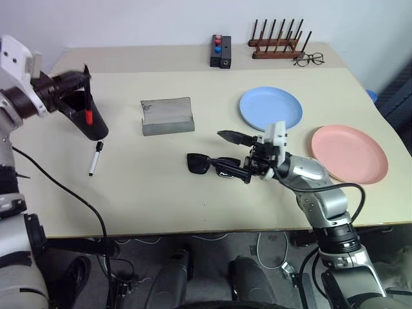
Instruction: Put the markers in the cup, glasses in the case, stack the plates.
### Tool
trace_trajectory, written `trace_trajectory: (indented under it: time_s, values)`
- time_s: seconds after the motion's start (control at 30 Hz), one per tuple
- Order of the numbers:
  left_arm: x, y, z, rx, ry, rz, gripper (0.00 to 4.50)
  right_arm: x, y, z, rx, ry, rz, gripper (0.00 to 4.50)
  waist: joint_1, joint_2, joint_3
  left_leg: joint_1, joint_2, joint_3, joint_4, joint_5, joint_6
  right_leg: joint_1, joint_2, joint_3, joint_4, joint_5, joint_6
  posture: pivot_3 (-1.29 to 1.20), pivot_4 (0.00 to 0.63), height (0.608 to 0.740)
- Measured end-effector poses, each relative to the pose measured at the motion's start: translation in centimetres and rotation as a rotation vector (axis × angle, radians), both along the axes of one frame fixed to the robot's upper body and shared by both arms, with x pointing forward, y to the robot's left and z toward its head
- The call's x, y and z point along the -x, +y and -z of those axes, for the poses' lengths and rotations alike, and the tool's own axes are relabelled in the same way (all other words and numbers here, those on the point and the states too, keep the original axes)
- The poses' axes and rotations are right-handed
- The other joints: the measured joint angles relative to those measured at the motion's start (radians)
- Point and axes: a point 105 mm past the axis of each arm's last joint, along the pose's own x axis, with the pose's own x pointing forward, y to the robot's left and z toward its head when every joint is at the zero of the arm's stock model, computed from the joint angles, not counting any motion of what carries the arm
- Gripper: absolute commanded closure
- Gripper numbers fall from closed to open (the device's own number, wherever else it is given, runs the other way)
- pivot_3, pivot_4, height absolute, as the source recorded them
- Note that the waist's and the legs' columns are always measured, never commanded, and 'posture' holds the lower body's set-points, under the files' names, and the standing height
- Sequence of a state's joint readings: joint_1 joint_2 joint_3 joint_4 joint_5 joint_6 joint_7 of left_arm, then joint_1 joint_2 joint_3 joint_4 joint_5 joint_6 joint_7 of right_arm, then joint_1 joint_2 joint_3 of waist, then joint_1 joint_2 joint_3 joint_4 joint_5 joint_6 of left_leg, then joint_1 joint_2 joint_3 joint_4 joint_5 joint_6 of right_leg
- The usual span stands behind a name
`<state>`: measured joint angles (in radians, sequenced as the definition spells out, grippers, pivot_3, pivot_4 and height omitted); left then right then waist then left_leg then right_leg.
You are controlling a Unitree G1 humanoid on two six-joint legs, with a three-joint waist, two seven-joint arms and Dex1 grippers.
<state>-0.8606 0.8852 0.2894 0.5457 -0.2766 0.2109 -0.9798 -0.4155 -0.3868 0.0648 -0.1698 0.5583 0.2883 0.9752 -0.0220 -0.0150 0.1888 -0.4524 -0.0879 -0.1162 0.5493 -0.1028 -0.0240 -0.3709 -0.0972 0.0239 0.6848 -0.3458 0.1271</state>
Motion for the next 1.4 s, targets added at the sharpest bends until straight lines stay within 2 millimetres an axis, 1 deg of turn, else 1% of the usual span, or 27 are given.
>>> trace_trajectory:
  time_s: [0.07,0.13,0.23,0.3,0.37,0.43,0.57,0.63,0.87,1.0,1.03,1.1,1.17,1.2,1.27,1.4]
  values:
    - [-0.6,0.3,-1.0,0.006,-0.081,-0.036,4.4,0.3,0.1,-0.3,-0.001,-0.001,-0.018,0.58,0.004,0.0,0.0,0.0,0.0,0.0,0.002,0.0,0.0,-0.001,0.0,-0.001,0.0,0.0,0.0,0.0,0.15,0.74]
    - [-1.2,0.7,-1.4,0.022,-0.13,-0.068,4.4,0.4,0.2,-0.4,0.0,0.001,-0.018,0.58,0.004,0.0,0.0,0.0,0.0,-0.001,0.003,0.0,0.0,-0.001,0.0,-0.002,0.0,0.0,0.0,0.0,0.15,0.74]
    - [-1.9,1.6,-2.0,0.065,-0.17,-0.122,4.4,0.3,0.2,-0.3,-0.001,0.006,-0.007,0.58,0.005,-0.001,0.0,-0.001,-0.001,-0.001,0.005,0.0,0.001,-0.001,0.0,-0.003,0.0,0.0,0.001,0.0,0.15,0.74]
    - [-2.1,1.9,-2.5,0.08,-0.197,-0.144,4.4,0.2,0.3,-0.2,0.002,0.007,0.001,0.58,0.004,-0.001,0.0,-0.001,-0.001,-0.001,0.006,-0.001,0.001,0.0,0.0,-0.003,0.0,0.0,0.001,0.0,0.15,0.74]
    - [-2.3,2.3,-2.6,0.096,-0.209,-0.161,4.4,0.1,0.3,-0.2,0.003,0.007,0.007,0.58,0.003,-0.001,0.0,-0.001,-0.001,-0.001,0.006,-0.001,0.001,0.0,0.0,-0.003,0.001,0.0,0.001,0.0,0.15,0.74]
    - [-2.4,2.8,-1.9,0.118,-0.2,-0.181,4.4,0.1,0.2,-0.1,0.009,0.004,0.014,0.58,0.002,-0.001,0.0,-0.001,-0.001,-0.001,0.007,-0.001,0.001,0.0,0.0,-0.003,0.001,0.0,0.001,0.0,0.15,0.74]
    - [-2.8,2.8,-0.1,0.175,-0.167,-0.172,4.4,0.0,0.2,-0.1,0.019,-0.012,0.028,0.58,0.001,-0.001,0.0,-0.002,-0.001,-0.001,0.008,-0.001,0.001,0.0,0.001,-0.003,0.002,0.0,0.001,0.0,0.15,0.74]
    - [-2.7,3.2,0.9,0.19,-0.154,-0.179,4.4,-0.1,0.2,-0.1,0.023,-0.016,0.034,0.58,0.001,-0.001,0.0,-0.002,-0.001,-0.001,0.008,-0.001,0.001,0.0,0.001,-0.003,0.002,0.0,0.001,0.0,0.15,0.74]
    - [-2.1,4.3,3.7,0.342,-0.101,-0.173,4.4,-0.1,0.1,0.2,0.04,-0.02,0.047,0.58,0.001,-0.001,0.0,-0.002,-0.001,-0.001,0.008,-0.001,0.001,0.0,0.001,-0.003,0.002,0.0,0.001,0.0,0.15,0.74]
    - [-1.9,4.8,5.6,0.349,-0.059,-0.207,2.76,-0.2,0.0,0.2,0.049,-0.029,0.053,0.58,0.003,-0.002,0.0,-0.002,-0.001,-0.002,0.009,-0.001,0.001,0.0,0.001,-0.003,0.002,0.0,0.001,0.0,0.15,0.74]
    - [-1.9,4.8,5.8,0.348,-0.056,-0.208,2.28,-0.2,0.0,0.2,0.05,-0.03,0.053,0.58,0.004,-0.002,0.0,-0.002,-0.001,-0.002,0.009,-0.001,0.001,0.0,0.001,-0.003,0.002,0.0,0.001,0.0,0.15,0.74]
    - [-1.8,4.8,5.7,0.341,-0.062,-0.209,1.15,-0.2,0.0,0.2,0.05,-0.033,0.054,0.58,0.004,-0.002,0.0,-0.002,-0.001,-0.002,0.009,-0.001,0.001,0.0,0.0,-0.003,0.002,0.0,0.001,0.0,0.15,0.74]
    - [-1.8,4.8,5.3,0.334,-0.075,-0.214,0.2,-0.2,0.0,0.2,0.051,-0.034,0.055,0.58,0.004,-0.002,0.0,-0.002,-0.001,-0.002,0.009,-0.001,0.001,0.0,0.0,-0.003,0.002,0.0,0.001,0.0,0.15,0.74]
    - [-1.8,4.7,5.0,0.329,-0.08,-0.21,0.03,-0.2,0.0,0.3,0.054,-0.035,0.056,0.58,0.003,-0.002,0.0,-0.002,-0.001,-0.002,0.009,-0.001,0.001,0.0,0.0,-0.003,0.002,0.0,0.001,0.0,0.15,0.74]
    - [-1.8,4.3,4.6,0.311,-0.076,-0.196,0.03,-0.2,0.1,0.3,0.057,-0.035,0.057,0.58,0.003,-0.002,0.0,-0.002,-0.001,-0.002,0.009,-0.001,0.001,0.0,0.0,-0.003,0.002,0.0,0.001,0.0,0.15,0.74]
    - [-1.6,3.0,4.4,0.26,0.015,-0.155,0.03,-0.2,0.2,0.4,0.064,-0.035,0.056,0.58,0.001,-0.002,0.0,-0.002,-0.001,-0.002,0.008,-0.001,0.001,0.0,0.001,-0.002,0.003,0.0,0.001,0.0,0.15,0.74]
